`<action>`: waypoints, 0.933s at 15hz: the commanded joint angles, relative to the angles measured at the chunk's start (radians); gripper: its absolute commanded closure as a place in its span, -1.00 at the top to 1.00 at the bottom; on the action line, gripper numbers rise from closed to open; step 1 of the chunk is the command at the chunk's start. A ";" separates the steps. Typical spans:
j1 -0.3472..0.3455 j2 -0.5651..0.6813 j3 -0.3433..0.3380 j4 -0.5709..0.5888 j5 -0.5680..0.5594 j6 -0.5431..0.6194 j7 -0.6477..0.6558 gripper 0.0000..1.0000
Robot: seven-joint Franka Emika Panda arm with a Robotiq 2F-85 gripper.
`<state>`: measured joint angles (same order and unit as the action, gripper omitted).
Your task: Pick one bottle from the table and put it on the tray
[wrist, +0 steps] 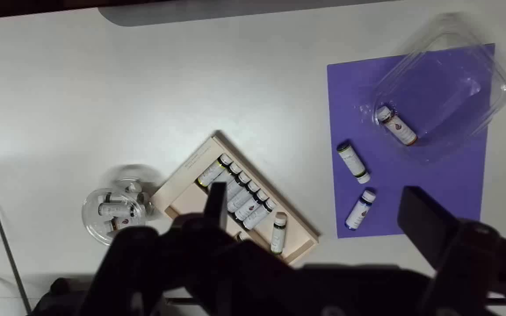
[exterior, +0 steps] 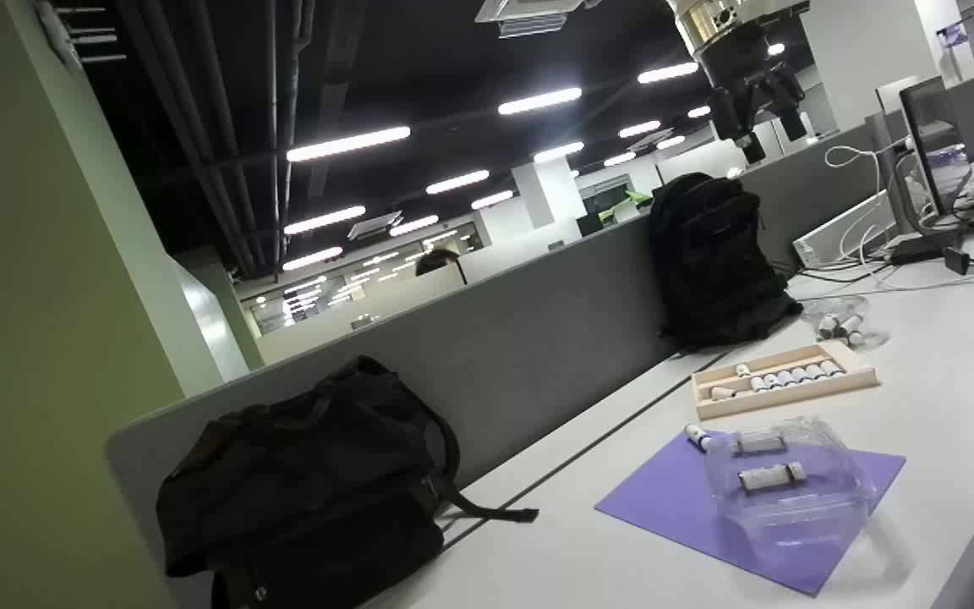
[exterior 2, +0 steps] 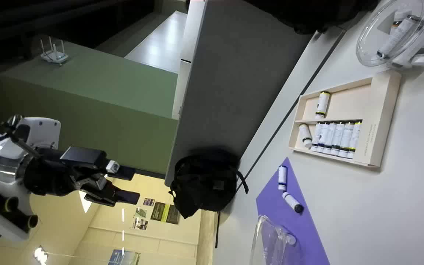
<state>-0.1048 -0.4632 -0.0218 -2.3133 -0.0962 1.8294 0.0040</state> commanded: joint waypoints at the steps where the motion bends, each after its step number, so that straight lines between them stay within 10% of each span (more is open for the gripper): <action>1: 0.013 0.001 -0.011 0.002 -0.005 -0.002 0.004 1.00; 10: 0.013 0.000 -0.011 0.002 -0.005 -0.001 0.004 1.00; 14: 0.071 0.093 0.071 -0.056 0.027 0.224 0.110 1.00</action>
<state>-0.0805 -0.4431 -0.0051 -2.3382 -0.0866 1.9231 0.0182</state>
